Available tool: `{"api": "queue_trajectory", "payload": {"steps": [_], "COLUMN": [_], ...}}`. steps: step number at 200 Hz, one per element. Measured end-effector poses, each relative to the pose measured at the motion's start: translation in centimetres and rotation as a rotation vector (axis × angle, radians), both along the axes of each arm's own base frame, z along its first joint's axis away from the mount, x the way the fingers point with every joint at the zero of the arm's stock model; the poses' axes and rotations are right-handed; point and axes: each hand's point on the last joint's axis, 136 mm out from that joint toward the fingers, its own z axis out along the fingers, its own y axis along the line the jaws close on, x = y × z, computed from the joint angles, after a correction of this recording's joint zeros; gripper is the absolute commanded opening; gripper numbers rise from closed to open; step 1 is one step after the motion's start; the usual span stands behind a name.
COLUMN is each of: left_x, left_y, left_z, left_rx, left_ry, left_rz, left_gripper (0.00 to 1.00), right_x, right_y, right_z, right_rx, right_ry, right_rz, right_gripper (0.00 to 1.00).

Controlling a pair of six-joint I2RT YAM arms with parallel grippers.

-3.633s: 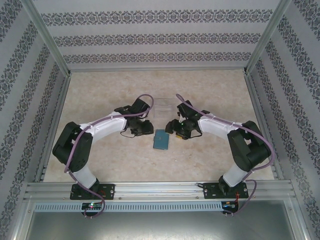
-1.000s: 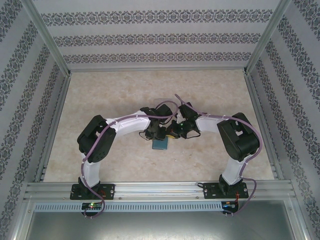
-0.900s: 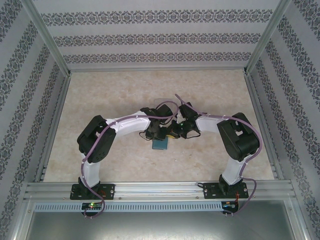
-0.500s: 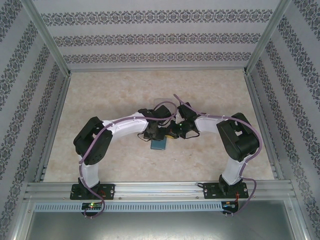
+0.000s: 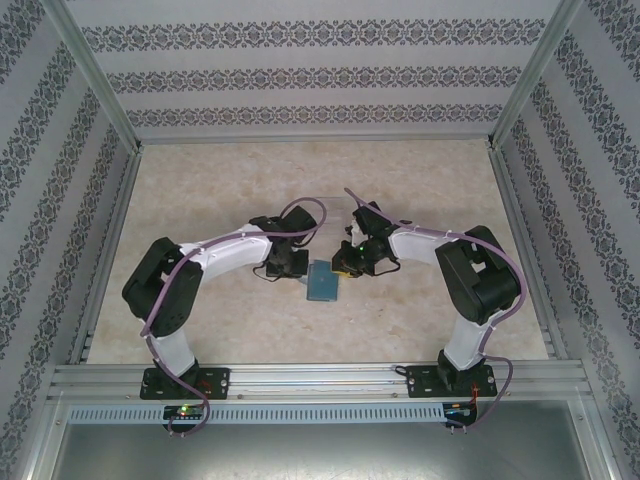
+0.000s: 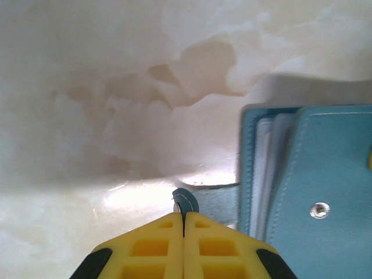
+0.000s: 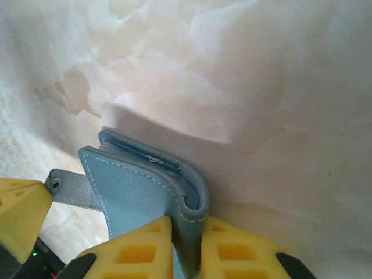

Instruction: Take the credit cards out of the card holder

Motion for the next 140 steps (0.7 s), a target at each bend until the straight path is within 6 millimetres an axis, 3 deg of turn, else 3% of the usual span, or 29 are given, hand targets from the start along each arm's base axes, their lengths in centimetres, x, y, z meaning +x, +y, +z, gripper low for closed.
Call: {"api": "queue_trajectory", "payload": {"steps": [26, 84, 111, 140], "left_x": [-0.5, -1.9, -2.1, -2.2], "left_y": [0.7, 1.9, 1.7, 1.4], "left_z": [-0.3, -1.5, -1.7, -1.8], "left_rx": [-0.038, -0.19, -0.271, -0.338], "left_ry": [0.014, 0.064, 0.077, 0.076], "left_rz": [0.024, 0.115, 0.145, 0.163], "left_gripper": [0.07, 0.08, 0.1, 0.1], "right_x": [-0.7, -0.8, -0.7, -0.6], "right_y": [-0.4, 0.1, 0.8, 1.7], "right_z": [-0.2, 1.2, 2.4, 3.6], "right_rx": [-0.085, -0.267, -0.327, -0.369], "right_ry": [0.004, -0.047, -0.083, -0.109], "right_rz": [0.023, 0.06, 0.064, 0.054], "right_gripper": [0.5, 0.79, 0.88, 0.9]}}
